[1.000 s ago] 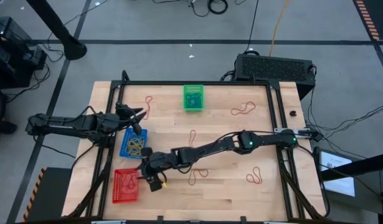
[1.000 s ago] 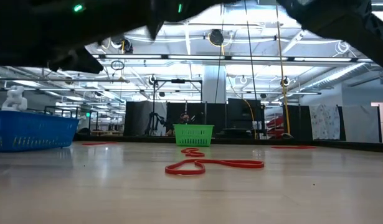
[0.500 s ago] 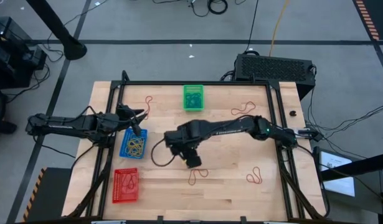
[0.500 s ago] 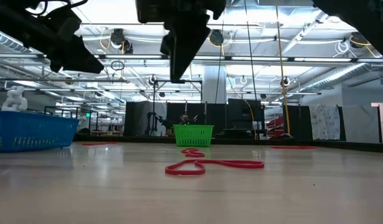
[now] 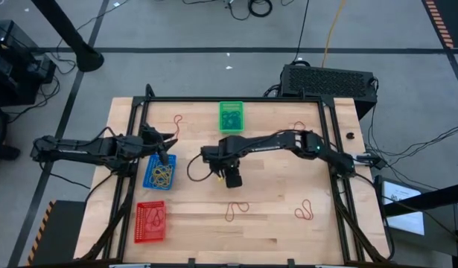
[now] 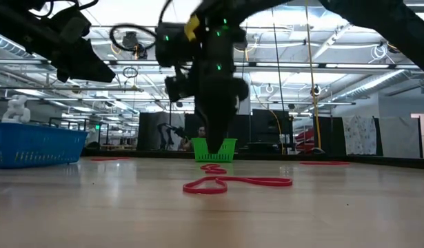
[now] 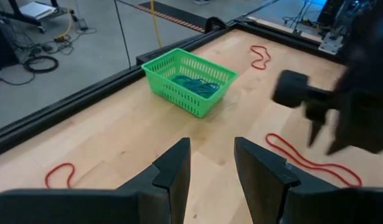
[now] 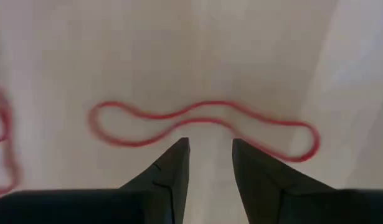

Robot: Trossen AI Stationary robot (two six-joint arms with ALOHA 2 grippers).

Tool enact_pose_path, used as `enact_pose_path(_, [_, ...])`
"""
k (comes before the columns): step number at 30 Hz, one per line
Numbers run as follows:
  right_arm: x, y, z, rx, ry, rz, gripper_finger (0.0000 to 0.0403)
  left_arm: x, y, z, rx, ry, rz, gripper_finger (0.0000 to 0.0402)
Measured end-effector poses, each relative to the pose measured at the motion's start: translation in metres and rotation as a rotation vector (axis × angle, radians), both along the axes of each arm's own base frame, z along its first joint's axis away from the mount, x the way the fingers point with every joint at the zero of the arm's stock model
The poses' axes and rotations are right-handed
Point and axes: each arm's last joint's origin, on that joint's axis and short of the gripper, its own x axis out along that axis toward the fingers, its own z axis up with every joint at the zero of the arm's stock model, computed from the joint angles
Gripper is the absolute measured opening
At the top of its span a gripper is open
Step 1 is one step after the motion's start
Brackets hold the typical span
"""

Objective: Sort rubber bands into baskets
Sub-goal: Put the red rubber band into the red bin

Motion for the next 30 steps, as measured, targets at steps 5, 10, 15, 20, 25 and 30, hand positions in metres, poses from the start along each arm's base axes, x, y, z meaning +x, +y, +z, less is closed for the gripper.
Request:
enact_pose_path(5, [-0.01, -0.02, -0.007, -0.001, -0.087, -0.047, 0.0114, 0.001, 0.0, -0.001, 0.0, 0.006, 0.0, 0.0132])
enact_pose_path(10, [-0.031, -0.024, -0.005, 0.015, -0.198, -0.065, 0.0114, 0.002, 0.0, -0.001, 0.0, 0.007, 0.0, 0.0132])
enact_pose_path(15, [-0.046, -0.02, -0.019, -0.002, -0.296, 0.024, 0.0114, 0.005, 0.0, 0.0, 0.005, -0.001, -0.003, 0.0132])
enact_pose_path(20, [-0.043, -0.017, -0.036, -0.023, -0.33, 0.11, 0.0114, 0.006, 0.0, -0.001, 0.001, 0.011, -0.003, 0.0132])
enact_pose_path(25, [-0.041, -0.016, -0.04, -0.024, -0.332, 0.133, 0.0114, 0.009, 0.0, -0.001, 0.0, 0.008, -0.007, 0.0132])
enact_pose_path(30, [-0.042, -0.016, -0.04, 0.005, -0.324, 0.141, 0.0089, 0.01, 0.0, -0.001, 0.004, 0.007, -0.01, 0.0132])
